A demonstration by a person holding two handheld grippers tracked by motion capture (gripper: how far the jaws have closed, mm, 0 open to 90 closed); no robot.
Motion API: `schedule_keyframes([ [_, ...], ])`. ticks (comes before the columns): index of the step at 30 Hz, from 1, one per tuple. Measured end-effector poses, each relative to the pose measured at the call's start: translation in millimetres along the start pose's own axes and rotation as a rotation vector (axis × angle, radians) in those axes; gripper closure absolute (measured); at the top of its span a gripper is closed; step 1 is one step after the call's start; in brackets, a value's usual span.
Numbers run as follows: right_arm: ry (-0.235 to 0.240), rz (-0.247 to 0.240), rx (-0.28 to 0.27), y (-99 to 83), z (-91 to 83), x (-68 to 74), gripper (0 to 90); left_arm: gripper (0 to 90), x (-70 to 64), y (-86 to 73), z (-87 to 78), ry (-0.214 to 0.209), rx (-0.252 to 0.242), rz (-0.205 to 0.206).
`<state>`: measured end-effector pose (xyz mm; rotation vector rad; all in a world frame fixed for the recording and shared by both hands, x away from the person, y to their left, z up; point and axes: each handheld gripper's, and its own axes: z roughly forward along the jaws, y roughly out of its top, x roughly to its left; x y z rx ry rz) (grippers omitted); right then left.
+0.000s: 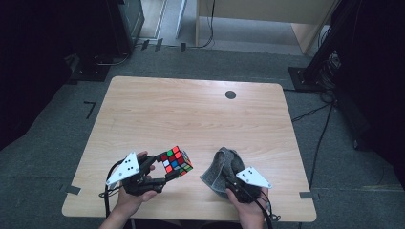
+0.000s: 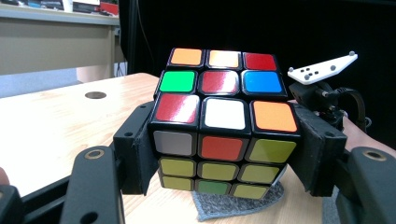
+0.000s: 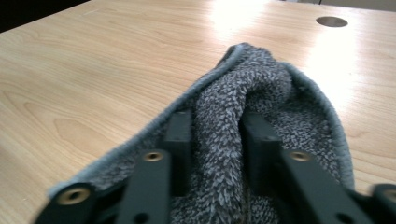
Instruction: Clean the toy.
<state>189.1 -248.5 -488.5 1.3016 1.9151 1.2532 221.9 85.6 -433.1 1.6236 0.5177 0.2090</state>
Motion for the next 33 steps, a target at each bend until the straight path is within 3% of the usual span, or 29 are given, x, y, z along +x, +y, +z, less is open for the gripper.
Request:
schedule_keyframes([
  [4,-0.010,0.017,-0.013,2.5,-2.3,-4.7,48.8,33.7,2.8,-0.9,-0.4,0.010,0.005,-0.007],
  [10,0.005,0.001,-0.079,14.2,-13.5,-2.4,38.0,33.8,4.9,-2.0,-0.2,0.019,0.011,-0.014],
  [30,0.044,-0.044,-0.151,32.3,-30.3,17.7,36.0,33.8,6.2,-0.8,-1.5,0.023,0.006,-0.022],
  [33,0.053,-0.053,-0.156,33.5,-31.3,20.6,36.0,33.7,6.9,-0.6,-1.1,0.007,0.002,-0.042],
])
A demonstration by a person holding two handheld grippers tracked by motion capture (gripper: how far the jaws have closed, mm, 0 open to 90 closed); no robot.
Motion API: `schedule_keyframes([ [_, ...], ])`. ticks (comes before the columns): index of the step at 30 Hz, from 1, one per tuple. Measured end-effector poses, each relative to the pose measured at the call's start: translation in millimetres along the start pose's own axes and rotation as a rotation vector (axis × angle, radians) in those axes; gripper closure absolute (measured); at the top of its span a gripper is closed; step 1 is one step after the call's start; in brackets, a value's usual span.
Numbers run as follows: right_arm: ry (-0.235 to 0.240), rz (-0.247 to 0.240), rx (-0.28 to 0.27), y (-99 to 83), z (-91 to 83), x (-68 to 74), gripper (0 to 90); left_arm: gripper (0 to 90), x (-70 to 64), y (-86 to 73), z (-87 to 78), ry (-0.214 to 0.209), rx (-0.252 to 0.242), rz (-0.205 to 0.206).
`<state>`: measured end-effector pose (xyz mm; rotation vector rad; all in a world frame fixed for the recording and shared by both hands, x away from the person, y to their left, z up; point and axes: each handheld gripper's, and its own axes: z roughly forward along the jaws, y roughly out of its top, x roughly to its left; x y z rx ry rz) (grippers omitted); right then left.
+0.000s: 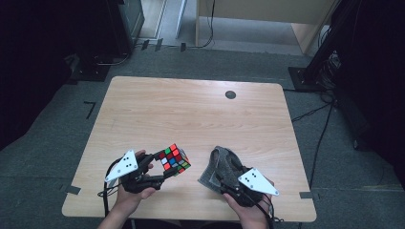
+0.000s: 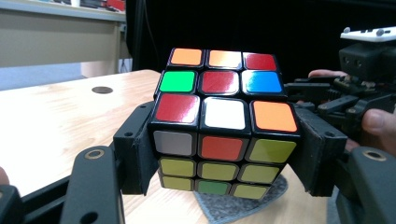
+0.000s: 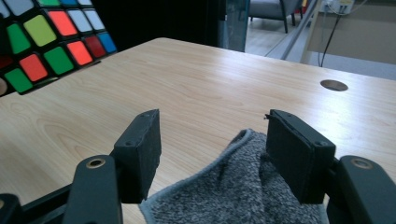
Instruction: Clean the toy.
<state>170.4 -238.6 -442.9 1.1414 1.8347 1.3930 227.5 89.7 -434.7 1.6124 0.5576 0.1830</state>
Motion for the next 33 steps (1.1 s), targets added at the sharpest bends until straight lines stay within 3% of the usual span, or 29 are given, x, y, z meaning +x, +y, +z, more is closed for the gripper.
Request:
schedule_keyframes([
  [4,0.043,-0.012,-0.012,1.0,1.5,7.6,36.4,33.7,0.1,1.7,1.6,-0.016,-0.011,-0.049],
  [9,0.131,-0.064,-0.030,1.4,6.4,26.0,36.0,33.7,-3.7,2.4,6.1,-0.016,0.015,-0.057],
  [16,0.205,-0.132,-0.051,-0.9,13.0,49.9,30.7,33.7,-12.8,0.9,17.1,-0.019,0.053,-0.075],
  [24,0.168,-0.153,-0.052,-6.6,18.3,65.2,26.9,33.7,-25.5,-0.3,26.8,-0.035,0.069,-0.106],
  [33,0.065,-0.250,-0.081,-11.4,19.7,73.5,27.5,33.7,-30.5,-3.2,33.5,-0.063,0.086,-0.164],
])
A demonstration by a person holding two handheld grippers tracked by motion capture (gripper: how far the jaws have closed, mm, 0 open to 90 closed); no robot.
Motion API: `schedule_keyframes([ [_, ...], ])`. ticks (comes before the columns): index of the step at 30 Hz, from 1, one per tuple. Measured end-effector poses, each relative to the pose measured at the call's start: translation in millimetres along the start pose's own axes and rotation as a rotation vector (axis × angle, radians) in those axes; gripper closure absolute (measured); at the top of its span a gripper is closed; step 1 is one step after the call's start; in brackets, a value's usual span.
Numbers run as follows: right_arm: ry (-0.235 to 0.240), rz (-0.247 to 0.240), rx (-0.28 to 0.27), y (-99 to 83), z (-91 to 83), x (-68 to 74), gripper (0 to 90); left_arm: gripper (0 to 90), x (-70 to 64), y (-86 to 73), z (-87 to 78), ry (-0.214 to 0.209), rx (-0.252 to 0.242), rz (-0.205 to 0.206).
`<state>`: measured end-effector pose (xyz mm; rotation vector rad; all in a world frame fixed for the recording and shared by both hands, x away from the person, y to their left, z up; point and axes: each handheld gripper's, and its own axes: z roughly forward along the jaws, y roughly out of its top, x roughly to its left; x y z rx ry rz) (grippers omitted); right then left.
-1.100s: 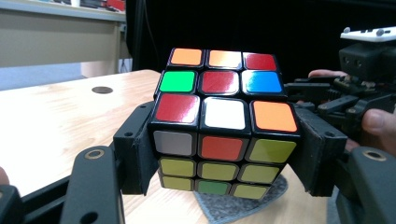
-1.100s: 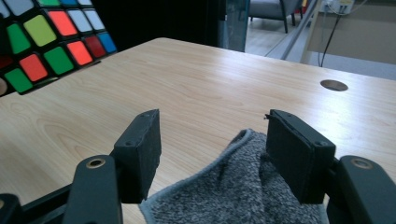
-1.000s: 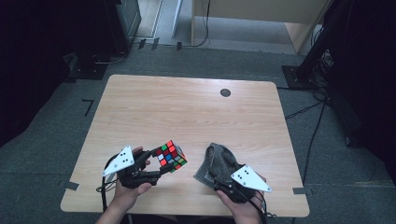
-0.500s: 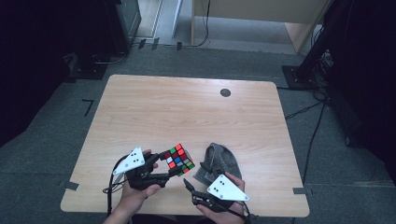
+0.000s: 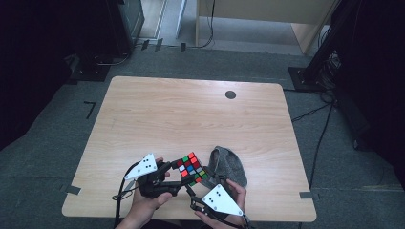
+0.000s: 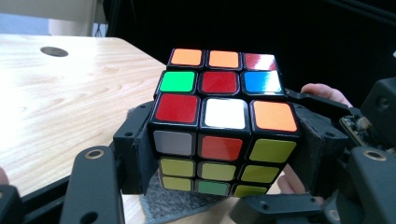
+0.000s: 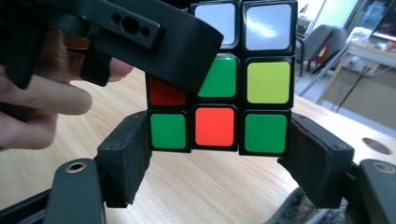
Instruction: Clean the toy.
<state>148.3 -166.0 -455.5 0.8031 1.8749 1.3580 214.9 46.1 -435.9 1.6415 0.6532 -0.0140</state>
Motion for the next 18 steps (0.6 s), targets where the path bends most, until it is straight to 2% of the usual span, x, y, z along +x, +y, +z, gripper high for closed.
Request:
schedule_keyframes([
  [5,-0.030,-0.038,-0.002,-1.8,0.1,2.0,29.9,33.6,-1.0,-0.5,1.7,-0.009,0.014,-0.005],
  [11,-0.037,-0.043,0.016,-1.9,-1.4,1.9,33.8,33.1,2.5,-0.8,1.8,-0.021,0.012,-0.009],
  [15,-0.017,-0.026,0.032,-2.8,-0.5,-0.4,33.9,22.8,2.4,3.3,-1.4,-0.024,-0.007,0.006],
  [18,-0.020,-0.017,0.061,-5.1,0.0,-4.0,34.0,16.9,5.4,9.1,-10.2,-0.013,-0.046,0.015],
])
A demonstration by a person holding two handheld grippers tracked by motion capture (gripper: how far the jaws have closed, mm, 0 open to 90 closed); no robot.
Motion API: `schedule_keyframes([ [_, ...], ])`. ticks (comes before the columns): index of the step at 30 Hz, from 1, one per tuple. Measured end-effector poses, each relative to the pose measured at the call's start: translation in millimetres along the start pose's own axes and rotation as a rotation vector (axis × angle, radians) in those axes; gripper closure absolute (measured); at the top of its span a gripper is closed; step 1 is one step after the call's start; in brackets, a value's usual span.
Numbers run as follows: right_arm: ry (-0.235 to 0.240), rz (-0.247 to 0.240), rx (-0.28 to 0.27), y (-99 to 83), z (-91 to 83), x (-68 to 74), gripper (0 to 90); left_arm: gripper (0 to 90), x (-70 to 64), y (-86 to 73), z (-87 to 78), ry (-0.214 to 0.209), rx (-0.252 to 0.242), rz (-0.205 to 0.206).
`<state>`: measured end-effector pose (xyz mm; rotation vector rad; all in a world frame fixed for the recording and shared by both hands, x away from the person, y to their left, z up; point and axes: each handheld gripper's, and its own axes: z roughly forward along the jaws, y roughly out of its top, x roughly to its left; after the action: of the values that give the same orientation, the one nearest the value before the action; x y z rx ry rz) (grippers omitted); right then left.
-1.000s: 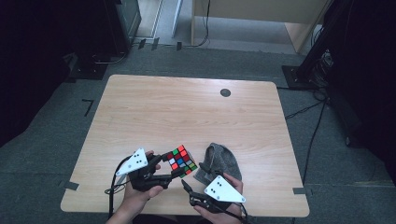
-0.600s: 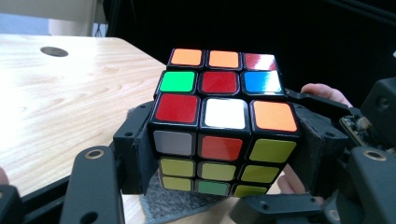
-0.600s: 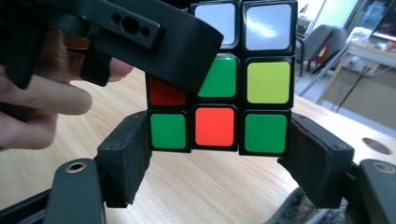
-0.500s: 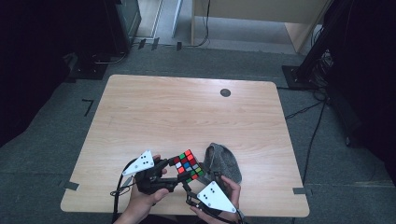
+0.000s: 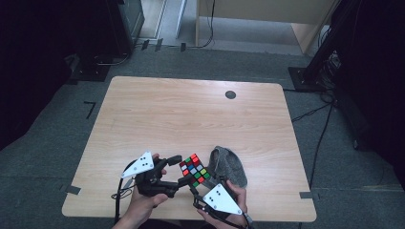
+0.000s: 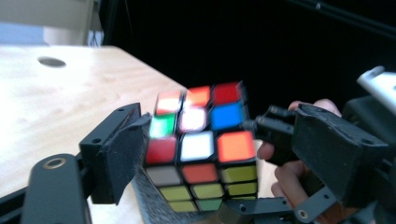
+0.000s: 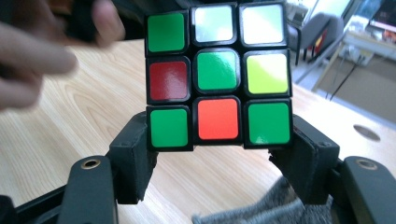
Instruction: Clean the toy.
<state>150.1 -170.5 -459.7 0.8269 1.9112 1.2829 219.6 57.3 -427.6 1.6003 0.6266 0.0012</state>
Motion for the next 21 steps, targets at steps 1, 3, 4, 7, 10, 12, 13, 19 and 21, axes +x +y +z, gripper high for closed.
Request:
schedule_keyframes([
  [1,0.000,0.009,0.011,-0.7,0.5,-2.2,34.0,15.8,2.2,2.1,-3.8,0.006,-0.013,0.004],
  [3,-0.004,0.045,0.030,-2.5,0.7,-8.2,34.0,14.6,7.8,5.6,-11.2,0.024,-0.036,0.015],
  [4,-0.004,0.059,0.035,-3.2,0.7,-12.5,34.0,14.5,10.9,6.7,-14.8,0.035,-0.042,0.023],
  [7,-0.022,0.123,0.052,-4.1,-2.7,-25.4,34.0,14.5,18.4,5.4,-20.5,0.091,-0.028,0.090],
  [10,-0.022,0.175,0.047,-2.0,-8.6,-38.9,34.1,14.4,21.9,-1.5,-17.4,0.124,0.023,0.156],
  [12,-0.006,0.209,0.035,0.4,-12.7,-46.4,34.0,14.5,22.0,-5.2,-13.6,0.104,0.040,0.170],
  [13,0.008,0.236,0.032,1.6,-14.7,-48.9,34.0,14.6,20.8,-7.1,-11.1,0.100,0.047,0.182],
  [19,0.077,0.331,0.034,7.2,-20.0,-54.8,34.0,14.8,4.5,-19.8,4.7,0.120,0.144,0.364],
  [21,0.113,0.364,0.041,9.3,-20.4,-54.5,34.0,14.8,-1.9,-23.6,9.4,0.144,0.168,0.431],
])
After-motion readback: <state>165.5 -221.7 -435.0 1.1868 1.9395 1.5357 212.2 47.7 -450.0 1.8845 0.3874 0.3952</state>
